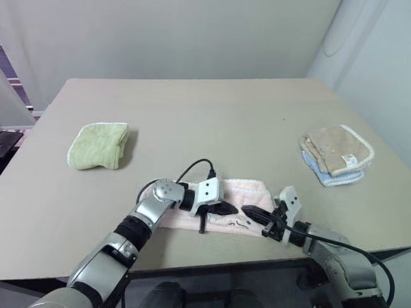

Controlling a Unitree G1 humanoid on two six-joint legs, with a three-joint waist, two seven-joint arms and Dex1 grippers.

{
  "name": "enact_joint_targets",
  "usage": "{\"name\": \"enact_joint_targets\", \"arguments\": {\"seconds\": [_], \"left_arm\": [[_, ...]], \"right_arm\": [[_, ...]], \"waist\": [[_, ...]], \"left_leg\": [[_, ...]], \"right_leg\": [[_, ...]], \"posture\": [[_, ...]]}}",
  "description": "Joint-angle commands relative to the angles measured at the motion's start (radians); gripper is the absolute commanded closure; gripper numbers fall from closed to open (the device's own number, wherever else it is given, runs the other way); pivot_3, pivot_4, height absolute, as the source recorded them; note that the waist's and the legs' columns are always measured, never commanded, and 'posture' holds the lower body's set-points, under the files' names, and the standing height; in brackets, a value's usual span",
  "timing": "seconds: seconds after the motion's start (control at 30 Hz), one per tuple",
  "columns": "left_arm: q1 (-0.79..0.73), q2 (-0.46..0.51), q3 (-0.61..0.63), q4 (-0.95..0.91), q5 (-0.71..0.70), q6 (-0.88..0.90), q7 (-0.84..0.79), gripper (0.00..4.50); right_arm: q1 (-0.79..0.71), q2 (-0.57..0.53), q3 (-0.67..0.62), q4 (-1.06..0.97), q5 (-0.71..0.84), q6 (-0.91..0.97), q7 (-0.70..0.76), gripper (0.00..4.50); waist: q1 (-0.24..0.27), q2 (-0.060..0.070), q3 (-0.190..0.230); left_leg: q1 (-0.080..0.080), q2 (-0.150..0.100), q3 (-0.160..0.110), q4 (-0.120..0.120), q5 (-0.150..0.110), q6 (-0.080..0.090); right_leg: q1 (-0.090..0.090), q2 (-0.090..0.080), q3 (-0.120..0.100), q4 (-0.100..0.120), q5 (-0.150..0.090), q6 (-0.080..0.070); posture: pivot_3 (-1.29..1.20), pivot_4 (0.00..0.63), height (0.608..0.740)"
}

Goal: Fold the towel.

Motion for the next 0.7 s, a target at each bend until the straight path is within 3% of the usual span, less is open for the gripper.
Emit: {"name": "enact_joint_targets", "arguments": {"seconds": [0.03,0.07,0.13,0.33,0.5,0.6,0.7], "left_arm": [[-0.013,0.007,0.084,-0.072,-0.109,0.064,-0.047,4.5],[-0.017,0.019,0.106,-0.101,-0.141,0.109,-0.064,4.5],[-0.018,0.061,0.146,-0.182,-0.204,0.214,-0.104,3.89],[0.01,0.249,0.267,-0.424,-0.367,0.519,-0.152,1.75],[0.066,0.414,0.42,-0.47,-0.461,0.723,-0.087,0.03],[0.18,0.548,0.487,-0.489,-0.477,0.787,-0.117,0.03],[0.282,0.622,0.526,-0.523,-0.498,0.857,-0.101,0.03]], "right_arm": [[-0.007,0.011,-0.02,-0.04,0.024,0.01,0.006,4.47],[-0.011,0.011,-0.037,-0.056,0.045,0.022,0.008,4.47],[-0.021,0.011,-0.078,-0.09,0.095,0.049,0.007,4.5],[-0.047,-0.001,-0.137,-0.201,0.213,0.149,-0.004,4.5],[-0.113,-0.005,-0.148,-0.211,0.303,0.299,-0.042,4.5],[-0.157,0.011,-0.162,-0.229,0.339,0.34,-0.084,4.5],[-0.183,-0.006,-0.163,-0.249,0.384,0.394,-0.081,4.5]], "waist": [[-0.001,0.0,0.0],[-0.001,0.0,0.0],[-0.002,0.0,0.0],[-0.003,0.001,0.0],[-0.003,0.001,0.001],[-0.006,0.001,0.001],[-0.004,0.002,0.001]], "left_leg": [[0.0,0.0,0.0,0.0,0.0,0.0],[0.0,0.0,0.0,0.0,0.0,-0.001],[0.0,0.0,-0.001,0.0,0.0,0.0],[0.0,0.001,-0.002,0.0,0.001,0.002],[0.001,0.001,-0.002,-0.001,0.001,0.001],[0.001,0.001,-0.002,-0.001,0.0,-0.001],[0.001,0.001,-0.001,-0.003,-0.001,-0.001]], "right_leg": [[0.0,0.0,0.0,0.0,0.0,0.0],[0.0,0.0,0.0,0.0,0.0,0.0],[-0.001,0.0,0.0,0.001,0.0,0.0],[-0.002,0.002,0.0,0.002,0.0,0.0],[-0.003,0.002,0.001,0.003,0.0,0.0],[-0.003,0.002,0.002,0.003,0.0,0.0],[-0.006,0.001,0.003,0.002,0.0,-0.001]], "posture": [[0.0,0.0,0.74],[0.0,0.0,0.74],[0.0,0.0,0.74],[0.0,0.0,0.74],[0.0,0.0,0.74],[0.0,0.0,0.74],[0.0,0.0,0.74]]}}
